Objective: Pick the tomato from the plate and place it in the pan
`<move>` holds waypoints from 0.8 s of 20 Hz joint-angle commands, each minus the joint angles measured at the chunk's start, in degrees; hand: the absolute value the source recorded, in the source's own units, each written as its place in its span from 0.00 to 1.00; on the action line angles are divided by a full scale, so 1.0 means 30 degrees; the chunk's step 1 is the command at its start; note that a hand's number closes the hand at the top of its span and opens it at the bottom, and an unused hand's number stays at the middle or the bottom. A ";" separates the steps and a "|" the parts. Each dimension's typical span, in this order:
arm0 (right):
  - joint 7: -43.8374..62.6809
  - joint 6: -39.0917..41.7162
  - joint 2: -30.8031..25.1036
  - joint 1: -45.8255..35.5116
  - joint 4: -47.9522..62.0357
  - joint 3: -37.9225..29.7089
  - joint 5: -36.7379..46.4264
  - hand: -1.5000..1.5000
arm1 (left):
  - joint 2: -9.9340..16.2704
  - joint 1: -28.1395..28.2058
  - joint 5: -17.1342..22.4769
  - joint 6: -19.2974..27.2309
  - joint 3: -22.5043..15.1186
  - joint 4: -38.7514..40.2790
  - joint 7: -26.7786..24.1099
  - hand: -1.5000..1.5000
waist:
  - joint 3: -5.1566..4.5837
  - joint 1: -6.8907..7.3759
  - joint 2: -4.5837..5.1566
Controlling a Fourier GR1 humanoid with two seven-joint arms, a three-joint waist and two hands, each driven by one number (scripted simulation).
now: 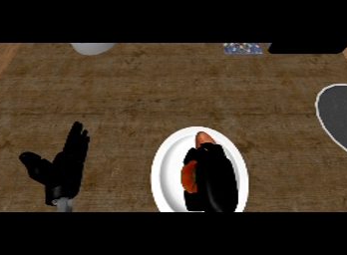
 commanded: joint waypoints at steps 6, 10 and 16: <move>-0.1870 0.0368 -0.1323 0.0027 0.1912 -0.2014 -0.1338 1.00 | 0.0325 0.0567 0.0556 -0.0868 0.0537 0.0820 0.0377 0.50 | -0.0083 0.0016 0.0298; -0.1304 0.4141 -0.2552 -0.0923 0.2280 -0.4458 -0.3428 1.00 | 0.0278 0.0396 0.0235 -0.0670 0.0143 0.0589 0.0821 0.50 | -0.0095 -0.0032 0.0383; -0.1325 0.5604 -0.3928 -0.0873 0.0262 -0.4672 -0.3058 1.00 | -0.0009 0.0761 -0.0266 -0.0205 -0.0053 0.0551 0.0737 0.50 | -0.0089 -0.0146 0.0221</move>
